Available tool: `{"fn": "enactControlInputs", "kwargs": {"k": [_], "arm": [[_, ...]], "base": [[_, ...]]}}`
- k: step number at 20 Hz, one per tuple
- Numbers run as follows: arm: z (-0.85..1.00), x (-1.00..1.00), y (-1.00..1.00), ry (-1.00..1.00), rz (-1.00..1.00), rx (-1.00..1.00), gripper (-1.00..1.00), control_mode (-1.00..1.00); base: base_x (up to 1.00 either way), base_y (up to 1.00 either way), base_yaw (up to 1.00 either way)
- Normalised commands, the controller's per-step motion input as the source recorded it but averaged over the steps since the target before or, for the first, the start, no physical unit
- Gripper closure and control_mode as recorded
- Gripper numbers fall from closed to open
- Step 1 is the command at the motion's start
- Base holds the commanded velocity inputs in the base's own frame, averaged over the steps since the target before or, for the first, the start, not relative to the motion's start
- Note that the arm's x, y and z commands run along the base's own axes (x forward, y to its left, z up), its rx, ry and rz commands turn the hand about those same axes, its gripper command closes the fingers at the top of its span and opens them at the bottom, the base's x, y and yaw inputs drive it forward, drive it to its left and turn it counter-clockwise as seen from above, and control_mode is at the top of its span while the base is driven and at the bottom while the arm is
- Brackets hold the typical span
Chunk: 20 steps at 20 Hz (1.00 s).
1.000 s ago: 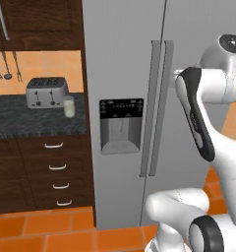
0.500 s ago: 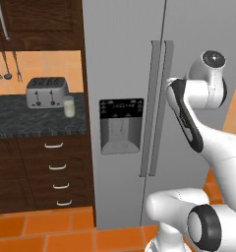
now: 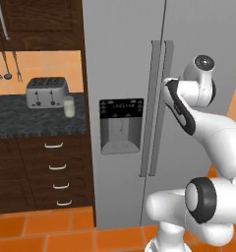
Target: Grab a lemon wedge from the fridge and one ice cube from the ice bowl, and put them in the glass of lemonade.
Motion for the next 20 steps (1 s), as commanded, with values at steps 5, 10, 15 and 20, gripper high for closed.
{"fn": "enactControlInputs", "kwargs": {"k": [5,10,15,20], "arm": [[-0.01,0.00,0.24,-0.04,0.01,0.00,-1.00,-1.00],[-0.19,0.29,0.01,-0.03,0.00,-0.01,-1.00,-1.00],[-0.14,0.47,0.00,0.00,0.00,0.00,-1.00,-1.00],[-0.15,0.47,-0.10,0.00,0.00,0.00,-1.00,-1.00]], "base": [[0.00,0.00,0.00],[0.00,0.00,0.00],[0.00,0.00,0.00],[0.00,0.00,0.00]]}}
